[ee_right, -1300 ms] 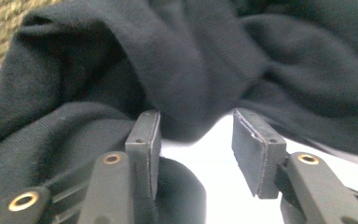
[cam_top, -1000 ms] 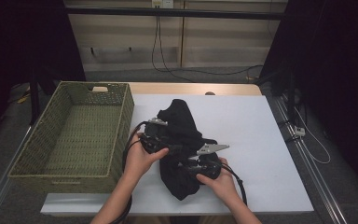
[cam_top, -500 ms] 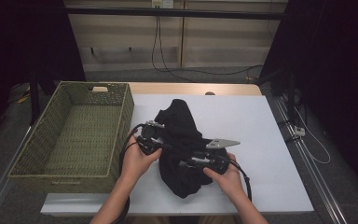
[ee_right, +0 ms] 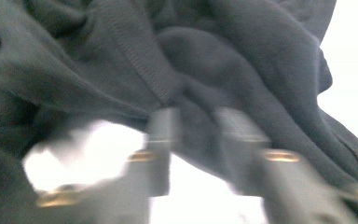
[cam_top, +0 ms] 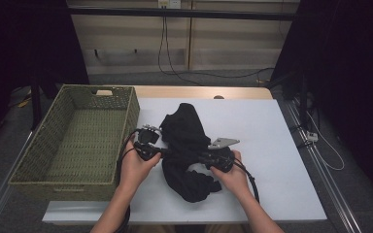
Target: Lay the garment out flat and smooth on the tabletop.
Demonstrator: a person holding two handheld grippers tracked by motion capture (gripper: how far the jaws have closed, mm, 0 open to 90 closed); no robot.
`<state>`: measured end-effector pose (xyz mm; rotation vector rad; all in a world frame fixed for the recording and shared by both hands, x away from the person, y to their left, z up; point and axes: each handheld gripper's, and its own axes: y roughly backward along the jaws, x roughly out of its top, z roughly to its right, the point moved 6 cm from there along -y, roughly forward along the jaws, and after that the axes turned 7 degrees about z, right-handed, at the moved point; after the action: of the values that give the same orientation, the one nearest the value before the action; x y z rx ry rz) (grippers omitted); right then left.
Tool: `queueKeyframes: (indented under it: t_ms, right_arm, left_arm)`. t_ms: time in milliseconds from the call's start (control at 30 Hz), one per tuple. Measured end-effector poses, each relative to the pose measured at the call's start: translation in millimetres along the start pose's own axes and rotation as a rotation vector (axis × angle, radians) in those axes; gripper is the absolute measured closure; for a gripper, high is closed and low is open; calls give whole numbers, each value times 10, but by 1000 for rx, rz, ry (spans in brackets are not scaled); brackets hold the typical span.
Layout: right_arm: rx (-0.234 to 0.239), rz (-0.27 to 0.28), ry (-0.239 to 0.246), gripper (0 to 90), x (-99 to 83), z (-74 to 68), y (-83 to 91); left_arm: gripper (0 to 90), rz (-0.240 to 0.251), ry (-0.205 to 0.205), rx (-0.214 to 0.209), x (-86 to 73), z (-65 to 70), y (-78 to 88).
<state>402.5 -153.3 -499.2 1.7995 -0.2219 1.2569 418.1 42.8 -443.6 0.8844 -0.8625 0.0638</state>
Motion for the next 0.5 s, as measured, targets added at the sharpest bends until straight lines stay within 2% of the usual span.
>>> queueKeyframes:
  t_ms: [67,133,200,367,500]
  right_arm:
    - [12,11,-19,899,-15,23,15]
    - [-13,3,-10,900,-29,80,66]
    - [-17,20,-45,900,-44,157,152]
    - [-68,51,-77,900,-69,356,437]
    - [-118,76,-105,900,-112,538,621]
  left_arm:
    - [867,0,3,-1,0,-13,14]
    - [868,8,6,6,4,-25,27]
    - [869,15,14,15,7,-39,41]
    - [874,22,32,25,5,-87,43]
    - [878,3,32,32,-24,-111,-13]
